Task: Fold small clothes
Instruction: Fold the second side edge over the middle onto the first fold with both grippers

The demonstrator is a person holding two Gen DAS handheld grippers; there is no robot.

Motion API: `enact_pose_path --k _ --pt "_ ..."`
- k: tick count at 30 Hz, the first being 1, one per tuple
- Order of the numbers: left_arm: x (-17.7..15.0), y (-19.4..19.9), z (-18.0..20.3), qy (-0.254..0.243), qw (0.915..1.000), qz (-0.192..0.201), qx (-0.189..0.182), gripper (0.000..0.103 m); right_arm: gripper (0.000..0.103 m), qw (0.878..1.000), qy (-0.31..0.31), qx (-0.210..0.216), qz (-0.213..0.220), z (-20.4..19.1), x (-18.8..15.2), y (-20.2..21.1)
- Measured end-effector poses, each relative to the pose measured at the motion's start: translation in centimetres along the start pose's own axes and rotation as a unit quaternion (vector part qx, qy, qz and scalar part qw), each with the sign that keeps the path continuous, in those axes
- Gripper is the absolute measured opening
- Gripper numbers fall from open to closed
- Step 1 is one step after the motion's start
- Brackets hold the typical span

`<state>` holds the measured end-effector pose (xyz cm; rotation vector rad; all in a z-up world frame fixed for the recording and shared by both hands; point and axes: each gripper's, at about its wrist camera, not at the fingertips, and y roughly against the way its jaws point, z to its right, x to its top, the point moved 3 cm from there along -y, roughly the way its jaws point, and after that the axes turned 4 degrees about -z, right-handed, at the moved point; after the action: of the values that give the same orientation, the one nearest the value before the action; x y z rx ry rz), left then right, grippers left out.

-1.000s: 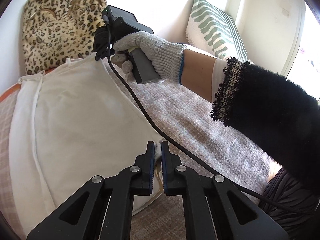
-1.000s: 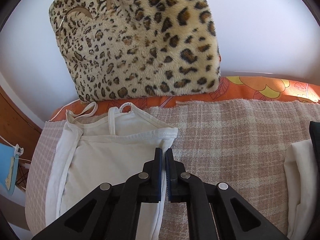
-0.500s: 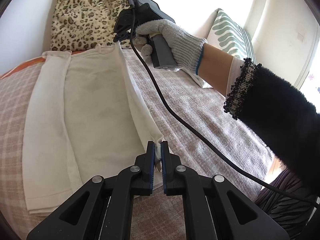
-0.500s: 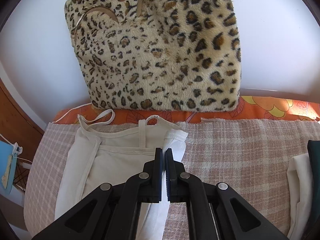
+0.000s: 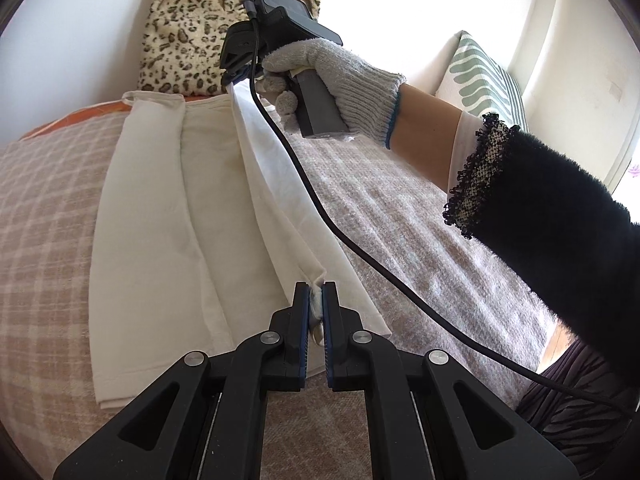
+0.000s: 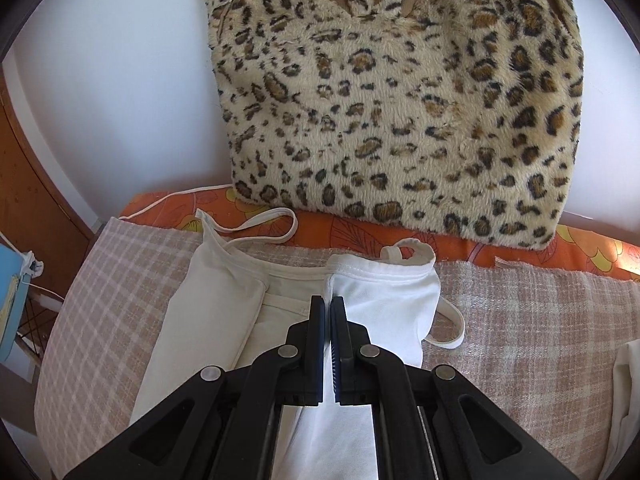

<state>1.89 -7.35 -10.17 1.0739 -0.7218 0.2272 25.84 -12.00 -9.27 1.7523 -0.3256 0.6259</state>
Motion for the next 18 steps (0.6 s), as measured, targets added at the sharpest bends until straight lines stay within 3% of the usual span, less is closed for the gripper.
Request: enact_pose_path --k 18 --pt "-1.2 0.7 -2.1 0.028 0.9995 -0.004 0.014 0.005 0.000 0.999 0.030 0.007 -0.021 -4.7 0.2 -3.1"
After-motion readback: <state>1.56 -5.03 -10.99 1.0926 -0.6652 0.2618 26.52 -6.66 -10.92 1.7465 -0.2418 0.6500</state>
